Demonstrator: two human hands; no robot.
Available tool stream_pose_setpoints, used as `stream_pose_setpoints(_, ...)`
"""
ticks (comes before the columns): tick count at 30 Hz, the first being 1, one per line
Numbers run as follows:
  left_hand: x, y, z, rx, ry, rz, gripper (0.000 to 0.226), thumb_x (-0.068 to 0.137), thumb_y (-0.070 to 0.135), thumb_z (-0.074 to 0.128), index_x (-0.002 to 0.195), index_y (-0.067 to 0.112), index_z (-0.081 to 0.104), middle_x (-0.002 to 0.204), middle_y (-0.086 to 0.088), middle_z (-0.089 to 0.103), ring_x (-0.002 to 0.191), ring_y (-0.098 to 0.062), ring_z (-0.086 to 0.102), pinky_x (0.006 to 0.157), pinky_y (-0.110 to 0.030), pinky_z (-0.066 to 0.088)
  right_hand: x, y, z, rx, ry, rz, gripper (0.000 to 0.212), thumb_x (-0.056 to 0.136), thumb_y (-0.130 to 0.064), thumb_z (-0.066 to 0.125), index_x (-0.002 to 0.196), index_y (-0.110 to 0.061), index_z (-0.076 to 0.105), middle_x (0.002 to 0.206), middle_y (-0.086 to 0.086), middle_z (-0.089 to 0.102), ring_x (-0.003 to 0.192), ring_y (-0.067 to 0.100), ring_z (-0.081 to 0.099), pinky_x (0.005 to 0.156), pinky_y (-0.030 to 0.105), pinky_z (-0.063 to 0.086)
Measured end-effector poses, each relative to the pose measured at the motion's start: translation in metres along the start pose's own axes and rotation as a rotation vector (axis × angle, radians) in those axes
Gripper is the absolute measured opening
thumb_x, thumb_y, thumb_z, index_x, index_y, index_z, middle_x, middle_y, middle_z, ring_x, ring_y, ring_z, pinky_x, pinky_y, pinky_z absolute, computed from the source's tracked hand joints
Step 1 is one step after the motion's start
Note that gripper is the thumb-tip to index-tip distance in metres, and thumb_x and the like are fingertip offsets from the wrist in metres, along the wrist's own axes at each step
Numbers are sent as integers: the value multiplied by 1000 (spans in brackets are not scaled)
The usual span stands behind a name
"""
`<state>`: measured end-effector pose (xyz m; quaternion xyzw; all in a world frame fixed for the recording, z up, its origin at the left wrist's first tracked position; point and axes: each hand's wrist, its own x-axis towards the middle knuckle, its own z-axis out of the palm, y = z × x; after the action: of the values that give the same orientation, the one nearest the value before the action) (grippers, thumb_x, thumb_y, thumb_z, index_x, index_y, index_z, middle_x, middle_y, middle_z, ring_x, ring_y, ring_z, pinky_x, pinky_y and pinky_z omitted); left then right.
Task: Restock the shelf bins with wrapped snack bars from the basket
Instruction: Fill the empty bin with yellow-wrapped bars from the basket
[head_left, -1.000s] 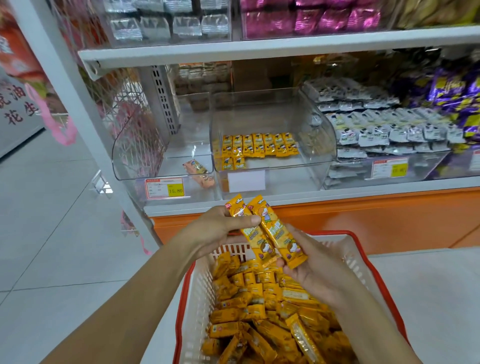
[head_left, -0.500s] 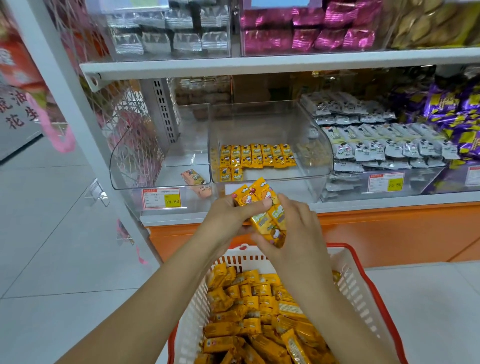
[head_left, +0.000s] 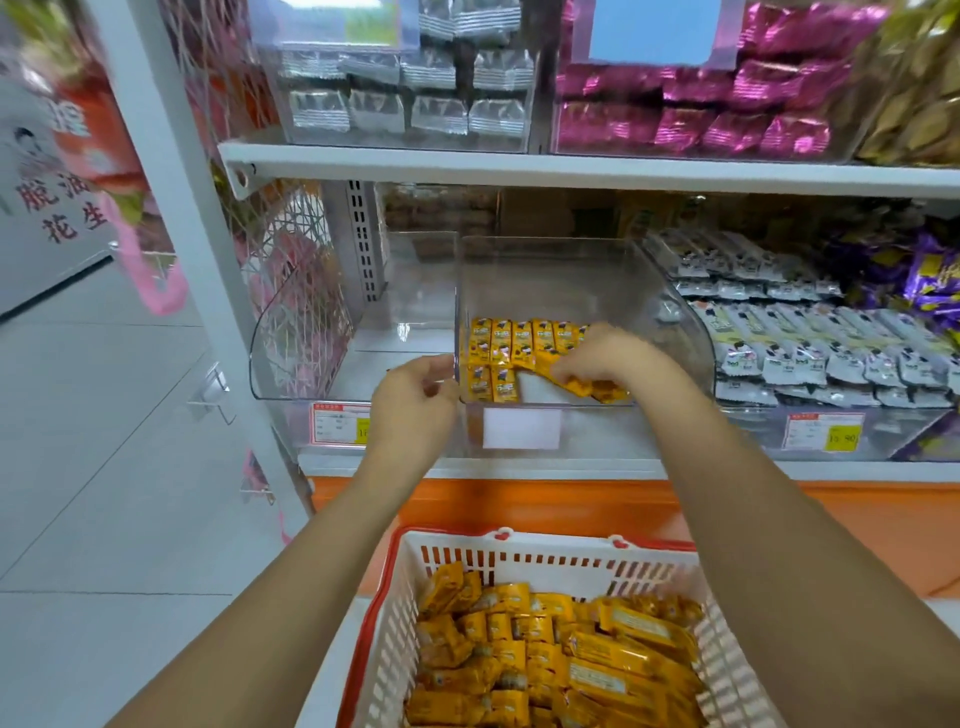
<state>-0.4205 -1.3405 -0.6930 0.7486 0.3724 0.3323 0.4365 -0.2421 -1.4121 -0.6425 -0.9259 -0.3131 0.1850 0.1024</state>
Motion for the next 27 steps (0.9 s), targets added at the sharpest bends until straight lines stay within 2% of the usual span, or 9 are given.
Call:
stream_pose_setpoints(3,6,-5,-1,-89,2,-25,28,92,2,50,107,13,71,100,-2,72,97,-17,66,91,-33,51,22,-7,15,-150,-148,17,27,81,-19,57,60,-15,40,57,2,38,48,16,34,49,21,29)
stream_pose_setpoints(6,8,-8,-1,-102,15,-26,26,92,3,51,107,12,71,98,-1,72,96,-17,67,91,-35,52,38,-13,30,-198,-205,12,29,85,-21,56,61,-15,41,62,2,39,52,16,34,52,24,30)
stream_pose_setpoints(8,9,-10,0,-97,17,-14,25,92,4,52,107,11,70,98,-1,72,95,-15,67,91,-36,52,44,-16,34,-143,-194,-6,28,88,-26,60,67,-14,48,69,3,46,57,16,42,54,24,37)
stream_pose_setpoints(12,12,-13,1,-113,26,-16,26,92,3,51,108,10,70,97,-2,72,92,-16,67,90,-36,53,50,-18,35,32,-134,-28,20,98,-25,50,97,-7,57,91,7,55,74,17,55,78,32,50)
stream_pose_setpoints(16,10,-12,0,-103,17,12,29,92,2,49,112,10,69,104,-4,71,97,-16,66,93,-38,51,54,-15,35,-5,-80,-59,35,102,-21,41,69,-10,42,71,4,44,59,15,44,67,29,43)
stream_pose_setpoints(19,1,-10,-2,-49,-13,55,34,95,2,46,121,12,65,116,-2,68,103,-13,63,94,-27,48,51,-8,35,-49,72,-52,32,96,-19,46,66,-8,44,70,5,46,57,16,43,52,26,36)
stream_pose_setpoints(22,-17,-11,-4,-24,-11,99,33,95,5,47,125,11,61,116,4,65,104,-7,60,88,-9,43,23,1,37,162,417,-165,22,93,-20,53,76,-6,59,74,8,57,68,23,50,61,28,38)
stream_pose_setpoints(24,-32,-14,-6,1,3,138,23,95,9,52,115,14,61,104,8,63,87,2,58,72,1,40,-16,9,46,384,546,-396,27,93,-22,56,68,-12,53,59,3,51,58,15,47,60,28,36)
stream_pose_setpoints(27,-53,-27,-13,126,-54,171,9,94,13,53,93,18,61,79,12,60,69,5,55,60,-4,39,-71,35,80,465,542,-546,31,92,-23,57,65,-13,48,51,-1,42,49,11,37,51,18,30)
